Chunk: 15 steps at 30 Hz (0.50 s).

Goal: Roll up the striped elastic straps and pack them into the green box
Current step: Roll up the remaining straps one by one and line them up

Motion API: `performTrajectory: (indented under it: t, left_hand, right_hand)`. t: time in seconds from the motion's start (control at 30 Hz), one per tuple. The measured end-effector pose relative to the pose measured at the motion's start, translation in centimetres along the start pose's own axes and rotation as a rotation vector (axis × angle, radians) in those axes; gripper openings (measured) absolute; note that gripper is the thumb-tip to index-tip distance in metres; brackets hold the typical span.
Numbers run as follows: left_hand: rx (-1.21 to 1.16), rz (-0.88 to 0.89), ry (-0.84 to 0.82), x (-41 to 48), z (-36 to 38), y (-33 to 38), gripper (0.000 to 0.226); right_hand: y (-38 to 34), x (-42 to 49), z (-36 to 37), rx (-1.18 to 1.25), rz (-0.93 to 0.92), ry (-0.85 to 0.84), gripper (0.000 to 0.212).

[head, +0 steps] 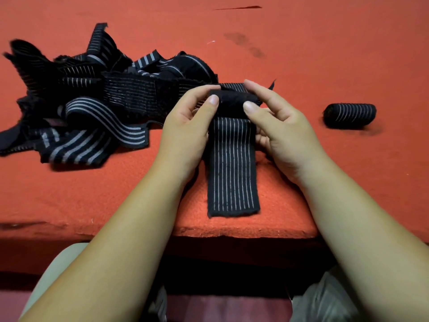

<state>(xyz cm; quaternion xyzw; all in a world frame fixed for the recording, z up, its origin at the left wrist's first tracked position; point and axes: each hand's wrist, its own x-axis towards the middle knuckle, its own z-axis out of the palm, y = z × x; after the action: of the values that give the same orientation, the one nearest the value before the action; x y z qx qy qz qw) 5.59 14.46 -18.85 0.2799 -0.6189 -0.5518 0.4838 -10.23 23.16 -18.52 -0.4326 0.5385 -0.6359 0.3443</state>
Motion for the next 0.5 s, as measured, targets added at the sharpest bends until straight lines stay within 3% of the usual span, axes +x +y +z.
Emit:
performTrajectory:
  t: [0.17, 0.5]
  left_hand:
    - [-0.089, -0.069, -0.046, -0.04, 0.20, 0.28, 0.032]
    - [0.011, -0.092, 0.028, -0.18, 0.08, 0.01, 0.028]
  right_hand:
    - [0.10, 0.03, 0.14, -0.049, -0.029, 0.086, 0.032]
    - [0.71, 0.57, -0.42, -0.104, -0.069, 0.101, 0.041]
